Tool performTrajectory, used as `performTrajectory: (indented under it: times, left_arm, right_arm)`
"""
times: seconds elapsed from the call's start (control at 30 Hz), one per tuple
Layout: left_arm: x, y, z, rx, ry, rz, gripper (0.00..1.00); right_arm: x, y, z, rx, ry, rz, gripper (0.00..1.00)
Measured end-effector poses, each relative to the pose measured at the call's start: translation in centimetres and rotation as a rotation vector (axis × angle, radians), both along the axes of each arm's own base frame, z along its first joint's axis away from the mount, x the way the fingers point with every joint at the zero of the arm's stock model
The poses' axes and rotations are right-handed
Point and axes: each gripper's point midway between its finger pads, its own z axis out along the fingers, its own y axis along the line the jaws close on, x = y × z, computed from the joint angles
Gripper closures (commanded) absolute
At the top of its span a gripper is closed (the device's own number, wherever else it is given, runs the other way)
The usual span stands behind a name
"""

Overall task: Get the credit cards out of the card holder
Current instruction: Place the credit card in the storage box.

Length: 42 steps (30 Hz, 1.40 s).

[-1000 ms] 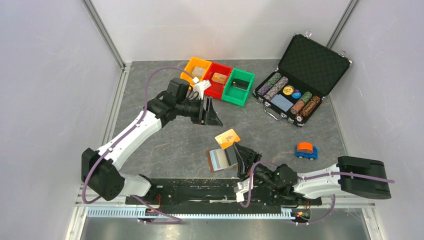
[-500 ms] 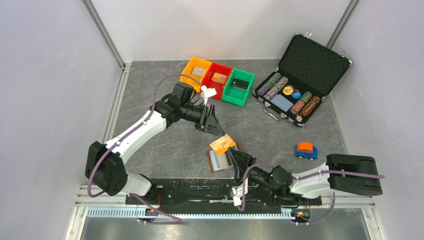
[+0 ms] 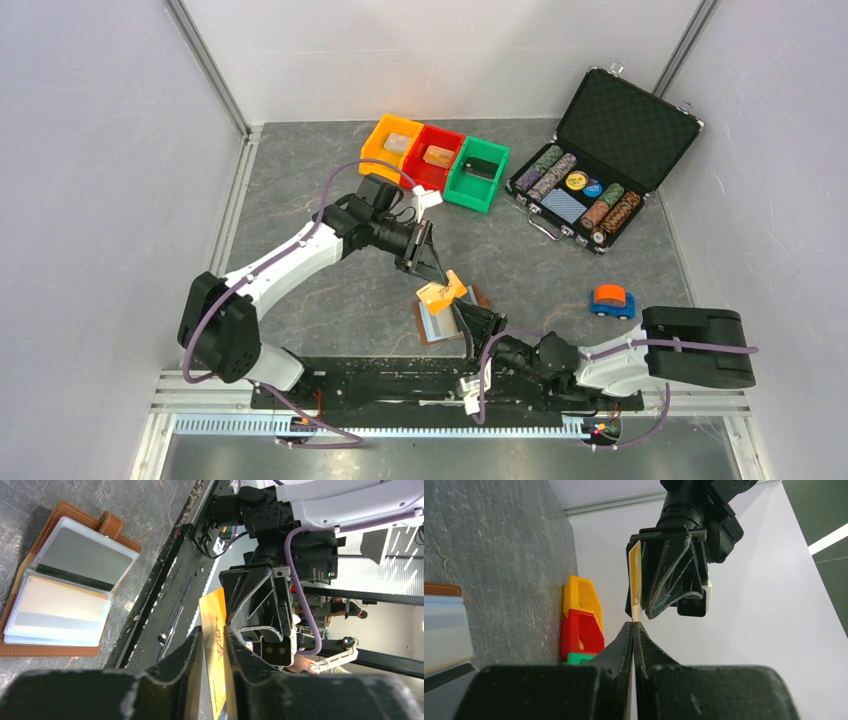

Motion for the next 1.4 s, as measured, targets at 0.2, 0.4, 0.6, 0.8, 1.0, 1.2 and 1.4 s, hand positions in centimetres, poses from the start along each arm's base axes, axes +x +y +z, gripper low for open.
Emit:
performTrajectory:
  times: [0.2,0.4,0.6,0.8,1.0,1.2,1.4]
  left_arm:
    - [-0.1,0.1,-0.4,0.006,0.011,0.000,0.97]
    - [0.1,-0.1,-0.4,-0.010,-0.001,0.005,0.98]
    - [1.4,0.3,-0.8,0.018,-0.026,0.053,0.98]
    - [3.4,0.9,-1.7,0.062,-0.147,0.104,0.98]
    - [3.6,1.6,-0.2,0.020,-0.349,0.079,0.98]
    - [3.0,1.2,1.1,-0.058,-0.426,0.005,0.98]
    - [2.5,1.2,1.2,-0.081,-0.445,-0.032,0.98]
  right_arm:
    - [0.0,0.2,-0.3,-0.009,0.003,-0.003,1.00]
    - [0.4,0.0,-0.7,0.008,0.056,-0.036,0.64]
    - [1.5,0.3,0.2,0.161,0.309,-0.084,0.51]
    - [3.3,1.2,1.8,0.400,0.758,-0.072,0.53]
    - [7.7,-0.6,3.8,0.676,1.200,-0.014,0.51]
    - [7.2,0.9,2.4,0.631,1.557,0.051,0.50]
    - [7.3,0.6,-0.1,0.597,1.761,0.034,0.82]
